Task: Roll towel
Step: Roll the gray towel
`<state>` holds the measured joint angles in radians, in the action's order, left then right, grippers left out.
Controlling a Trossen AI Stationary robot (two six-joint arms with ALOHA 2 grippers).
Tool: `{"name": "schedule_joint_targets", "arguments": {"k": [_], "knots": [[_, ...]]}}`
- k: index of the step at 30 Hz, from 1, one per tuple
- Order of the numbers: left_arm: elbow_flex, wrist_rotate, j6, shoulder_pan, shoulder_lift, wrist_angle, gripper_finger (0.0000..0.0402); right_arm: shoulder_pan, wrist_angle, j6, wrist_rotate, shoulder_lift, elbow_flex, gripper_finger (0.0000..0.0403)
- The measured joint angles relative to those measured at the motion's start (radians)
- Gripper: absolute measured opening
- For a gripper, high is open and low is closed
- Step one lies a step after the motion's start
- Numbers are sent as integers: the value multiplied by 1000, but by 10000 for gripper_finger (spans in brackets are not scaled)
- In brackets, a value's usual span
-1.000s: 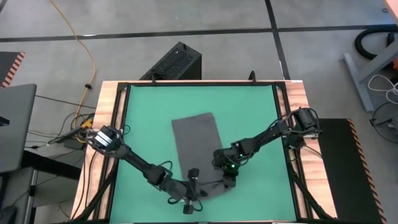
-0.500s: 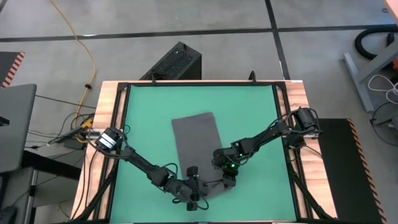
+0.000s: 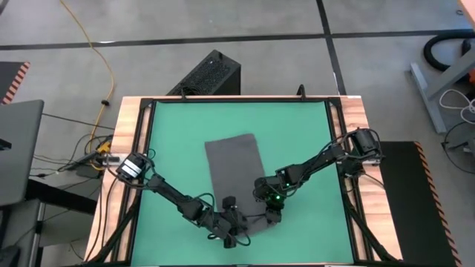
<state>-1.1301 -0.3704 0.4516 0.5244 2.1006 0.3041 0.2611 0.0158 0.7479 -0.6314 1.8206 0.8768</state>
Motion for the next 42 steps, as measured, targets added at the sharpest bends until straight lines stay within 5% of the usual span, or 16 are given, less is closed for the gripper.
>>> {"name": "schedule_joint_targets", "arguments": {"k": [7, 14, 18, 25, 32, 35, 42], "knots": [[-1, 32, 70, -8, 8, -64, 16, -10, 66, -49, -43, -16, 1, 84], [47, 71, 148, -9, 7, 1, 3, -11, 357, -231, 34, -150, -1, 142], [143, 97, 196, -9, 7, 181, 2, 50, 430, -310, 189, -239, -3, 160], [232, 117, 214, -10, 7, 352, 1, 296, 130, -355, 636, -384, -85, 166], [233, 160, 232, -32, 5, 352, 0, 537, -77, -603, 1067, -272, -117, 169], [234, 165, 239, -35, 5, 352, 0, 571, -100, -624, 1152, -195, -100, 179], [234, 172, 268, -34, 4, 352, 0, 547, -51, -549, 1161, -151, -60, 232]]}}
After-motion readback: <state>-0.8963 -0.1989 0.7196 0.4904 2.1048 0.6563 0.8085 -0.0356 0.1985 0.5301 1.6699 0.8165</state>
